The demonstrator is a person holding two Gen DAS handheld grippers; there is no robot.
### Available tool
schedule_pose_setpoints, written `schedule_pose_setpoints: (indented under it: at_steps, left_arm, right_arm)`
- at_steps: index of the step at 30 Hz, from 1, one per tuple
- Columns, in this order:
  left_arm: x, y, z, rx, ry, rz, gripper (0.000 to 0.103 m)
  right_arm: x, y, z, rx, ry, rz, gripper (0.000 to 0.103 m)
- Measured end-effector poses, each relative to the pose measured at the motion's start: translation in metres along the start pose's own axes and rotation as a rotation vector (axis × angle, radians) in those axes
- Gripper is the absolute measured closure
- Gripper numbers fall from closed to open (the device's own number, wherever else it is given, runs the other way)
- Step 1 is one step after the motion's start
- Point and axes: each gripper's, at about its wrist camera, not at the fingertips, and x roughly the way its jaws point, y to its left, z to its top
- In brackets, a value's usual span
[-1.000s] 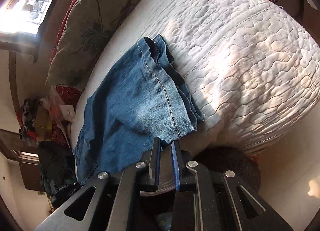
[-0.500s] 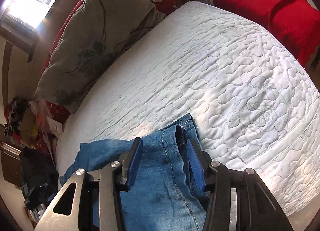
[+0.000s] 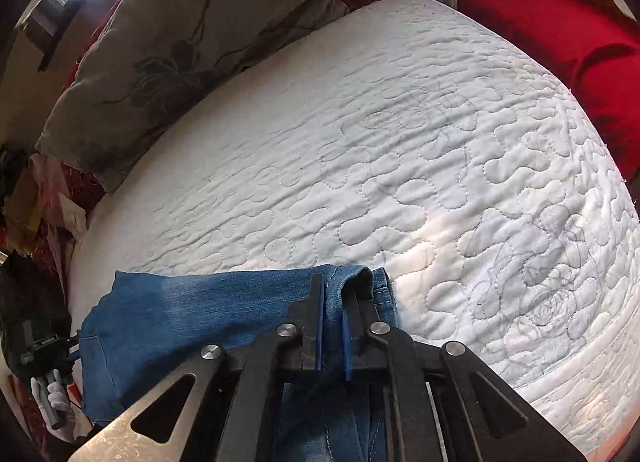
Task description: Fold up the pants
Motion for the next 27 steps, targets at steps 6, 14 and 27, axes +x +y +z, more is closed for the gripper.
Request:
schedule_pose_setpoints:
  at_steps: [6,14,27]
  left_arm:
    - [-0.043,0.028,-0.046,0.020,0.012,-0.165,0.064]
    - [-0.036,0.004,-0.152,0.122,0.162,-0.302,0.057]
    - [0.003,-0.014,-0.148,-0.013,0.262,-0.213,0.057]
  right_arm:
    - [-0.061,-0.047,-0.045,0.127,-0.043,0.096,0.054]
    - [-0.065,-0.098,-0.118,0.247,-0.049,0.223,0.055]
    - [-0.063,-0.096,-0.146,0.336,-0.037,0.440,0.087]
